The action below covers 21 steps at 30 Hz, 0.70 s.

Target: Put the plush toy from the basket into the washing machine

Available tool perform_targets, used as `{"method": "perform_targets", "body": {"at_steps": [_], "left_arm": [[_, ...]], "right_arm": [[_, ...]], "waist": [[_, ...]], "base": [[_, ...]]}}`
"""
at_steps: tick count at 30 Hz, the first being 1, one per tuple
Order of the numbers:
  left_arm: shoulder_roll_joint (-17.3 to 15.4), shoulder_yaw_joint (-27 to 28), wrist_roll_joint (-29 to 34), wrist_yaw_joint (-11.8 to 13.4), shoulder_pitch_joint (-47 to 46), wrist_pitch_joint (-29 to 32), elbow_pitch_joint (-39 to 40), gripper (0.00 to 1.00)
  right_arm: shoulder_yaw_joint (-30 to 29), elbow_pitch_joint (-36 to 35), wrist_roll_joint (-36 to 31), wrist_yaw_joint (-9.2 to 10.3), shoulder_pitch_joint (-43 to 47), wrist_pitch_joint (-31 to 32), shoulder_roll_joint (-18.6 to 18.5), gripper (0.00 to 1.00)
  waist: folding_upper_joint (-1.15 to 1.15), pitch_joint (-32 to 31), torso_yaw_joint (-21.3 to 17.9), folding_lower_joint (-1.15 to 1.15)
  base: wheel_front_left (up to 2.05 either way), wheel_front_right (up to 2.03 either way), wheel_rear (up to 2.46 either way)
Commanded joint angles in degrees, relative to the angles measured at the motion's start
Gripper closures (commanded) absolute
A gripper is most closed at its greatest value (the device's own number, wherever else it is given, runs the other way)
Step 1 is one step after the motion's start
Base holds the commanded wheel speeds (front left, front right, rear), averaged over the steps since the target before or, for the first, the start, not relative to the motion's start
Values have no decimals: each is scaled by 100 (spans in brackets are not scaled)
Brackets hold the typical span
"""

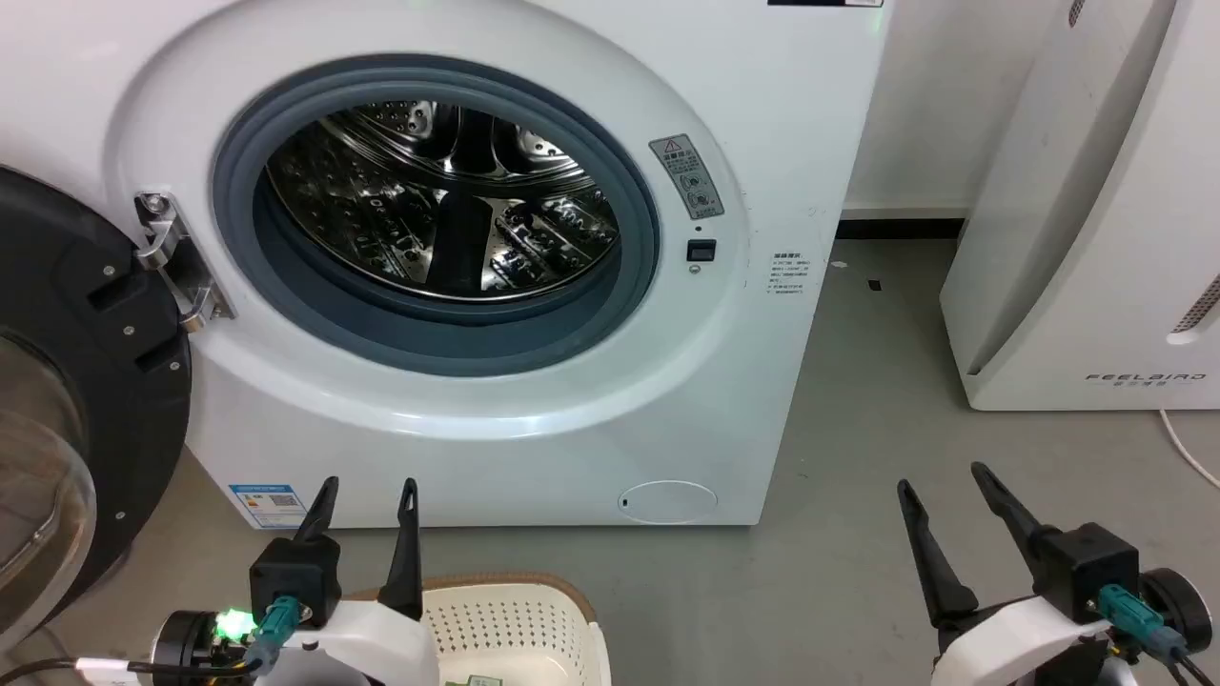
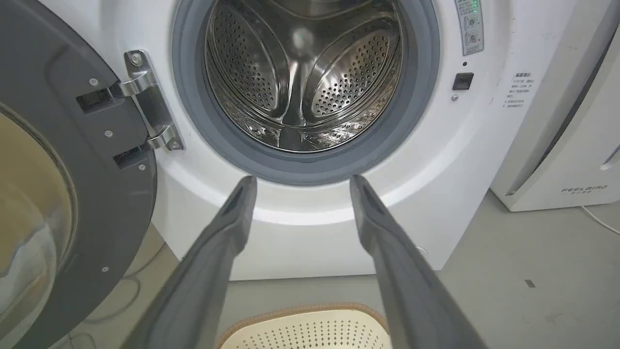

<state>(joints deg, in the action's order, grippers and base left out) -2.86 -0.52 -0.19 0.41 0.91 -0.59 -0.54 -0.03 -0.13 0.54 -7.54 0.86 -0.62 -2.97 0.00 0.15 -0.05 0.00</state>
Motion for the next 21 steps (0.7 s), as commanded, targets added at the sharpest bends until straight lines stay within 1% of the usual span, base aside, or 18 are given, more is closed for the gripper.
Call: {"method": "perform_targets", "body": {"at_steps": [1,15,21], "left_arm": [[0,-15,-45,43,6,-63,-38,0],[-6,-94,-100,54,-119,-230,-275,0],[-24,-137,-102,29,-253,-302,-545,0]], "right_arm": [[-22,-13,17,0,2,-66,1,0],[-36,-92,-34,1,-61,-232,2,0],[-46,-138,-45,1,-113,-304,2,0]], "waist": [[0,14,-3,0],[0,272,-34,0],[0,464,-46,0]], "base": [[0,0,0],[0,0,0],[0,0,0]]}}
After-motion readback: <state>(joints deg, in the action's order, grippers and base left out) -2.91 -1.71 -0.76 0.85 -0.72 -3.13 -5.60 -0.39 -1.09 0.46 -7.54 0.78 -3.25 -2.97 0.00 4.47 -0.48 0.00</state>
